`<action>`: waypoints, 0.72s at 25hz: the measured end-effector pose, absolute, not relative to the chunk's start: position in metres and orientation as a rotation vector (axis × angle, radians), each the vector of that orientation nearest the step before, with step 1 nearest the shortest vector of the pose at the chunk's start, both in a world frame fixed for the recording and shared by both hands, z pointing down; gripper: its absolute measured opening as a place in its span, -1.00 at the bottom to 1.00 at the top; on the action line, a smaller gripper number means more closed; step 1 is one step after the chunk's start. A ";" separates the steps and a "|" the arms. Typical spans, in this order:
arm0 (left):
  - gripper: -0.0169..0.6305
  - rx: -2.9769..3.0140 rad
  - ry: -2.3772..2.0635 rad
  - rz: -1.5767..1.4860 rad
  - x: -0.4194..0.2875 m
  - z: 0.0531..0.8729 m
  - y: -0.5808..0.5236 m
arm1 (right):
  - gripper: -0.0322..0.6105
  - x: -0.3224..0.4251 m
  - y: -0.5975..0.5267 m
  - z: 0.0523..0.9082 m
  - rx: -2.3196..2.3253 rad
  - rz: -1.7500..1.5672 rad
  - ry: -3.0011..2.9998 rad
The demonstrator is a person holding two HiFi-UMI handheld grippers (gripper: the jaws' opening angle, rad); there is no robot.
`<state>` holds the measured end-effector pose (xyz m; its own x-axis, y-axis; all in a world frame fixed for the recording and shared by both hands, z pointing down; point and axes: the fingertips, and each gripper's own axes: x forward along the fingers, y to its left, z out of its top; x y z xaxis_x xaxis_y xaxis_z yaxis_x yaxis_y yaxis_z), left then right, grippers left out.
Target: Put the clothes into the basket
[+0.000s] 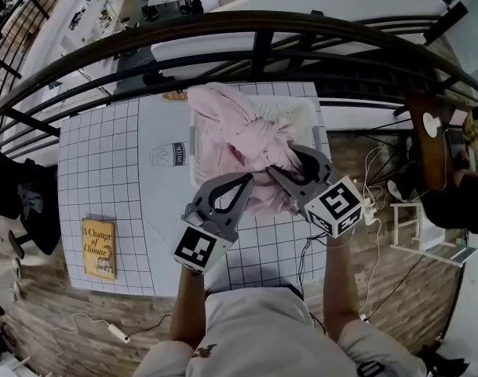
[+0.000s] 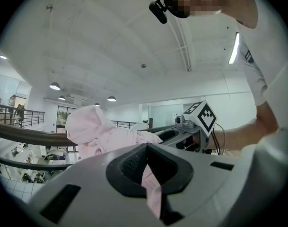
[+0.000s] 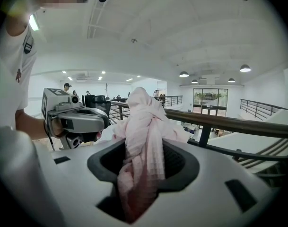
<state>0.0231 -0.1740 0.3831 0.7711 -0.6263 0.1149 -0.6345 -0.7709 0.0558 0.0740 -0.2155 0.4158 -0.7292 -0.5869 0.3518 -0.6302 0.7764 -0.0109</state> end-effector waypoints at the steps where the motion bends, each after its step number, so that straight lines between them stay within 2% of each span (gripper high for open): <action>1: -0.94 2.866 -1.025 0.138 0.023 0.385 -0.177 | -0.29 0.074 -0.219 0.418 0.932 0.184 -2.635; 18: -0.94 2.807 -1.032 0.183 0.024 0.421 -0.220 | -0.29 0.072 -0.263 0.479 0.828 0.259 -2.519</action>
<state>0.0238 -0.2197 0.4208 0.7564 -0.6333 0.1636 -0.6510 -0.7533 0.0936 0.0723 -0.2634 0.4793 -0.7058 -0.5105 0.4911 -0.5997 0.7997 -0.0307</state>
